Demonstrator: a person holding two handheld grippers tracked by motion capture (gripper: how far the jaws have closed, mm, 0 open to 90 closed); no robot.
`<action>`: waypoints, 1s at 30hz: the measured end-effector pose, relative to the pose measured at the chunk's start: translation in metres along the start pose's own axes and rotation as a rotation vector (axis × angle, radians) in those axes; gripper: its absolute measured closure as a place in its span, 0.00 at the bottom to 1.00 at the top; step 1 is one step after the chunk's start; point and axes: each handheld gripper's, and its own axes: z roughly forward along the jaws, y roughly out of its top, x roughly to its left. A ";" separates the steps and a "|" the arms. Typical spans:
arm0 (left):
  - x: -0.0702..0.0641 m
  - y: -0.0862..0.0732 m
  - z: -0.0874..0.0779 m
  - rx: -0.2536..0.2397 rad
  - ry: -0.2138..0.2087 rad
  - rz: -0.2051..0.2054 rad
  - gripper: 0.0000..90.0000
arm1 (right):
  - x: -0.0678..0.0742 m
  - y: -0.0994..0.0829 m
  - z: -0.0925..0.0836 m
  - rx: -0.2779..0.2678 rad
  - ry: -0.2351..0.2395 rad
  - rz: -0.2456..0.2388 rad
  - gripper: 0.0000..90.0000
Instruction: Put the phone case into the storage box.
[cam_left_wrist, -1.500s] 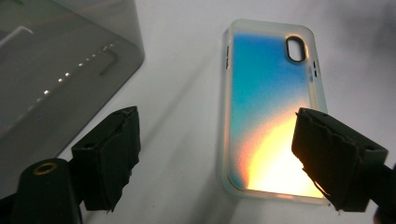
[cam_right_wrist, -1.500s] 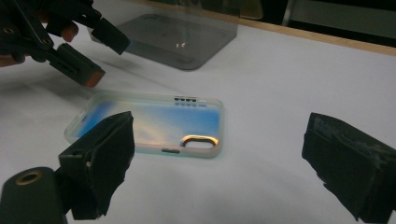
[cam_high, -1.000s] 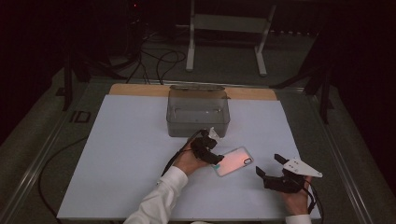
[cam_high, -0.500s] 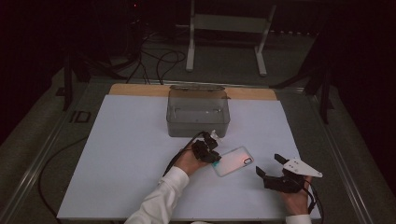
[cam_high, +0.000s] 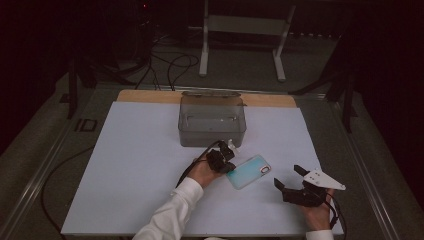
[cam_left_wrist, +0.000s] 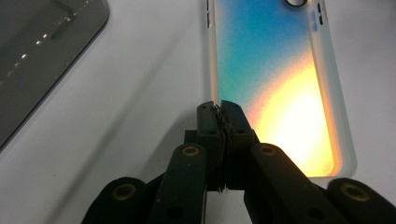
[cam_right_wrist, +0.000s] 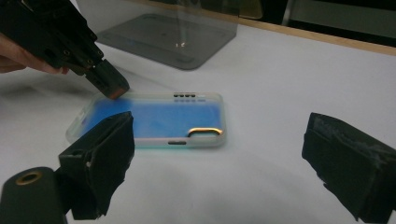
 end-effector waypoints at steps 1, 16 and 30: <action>0.000 -0.001 -0.001 -0.008 -0.001 -0.004 0.99 | 0.000 0.000 0.000 0.000 -0.001 0.000 0.10; -0.001 -0.006 -0.029 -0.104 0.056 -0.028 0.99 | 0.001 0.000 0.001 0.009 -0.001 0.000 0.10; 0.001 -0.008 -0.052 -0.160 0.103 -0.052 0.99 | 0.001 -0.001 0.002 0.014 0.003 -0.002 0.10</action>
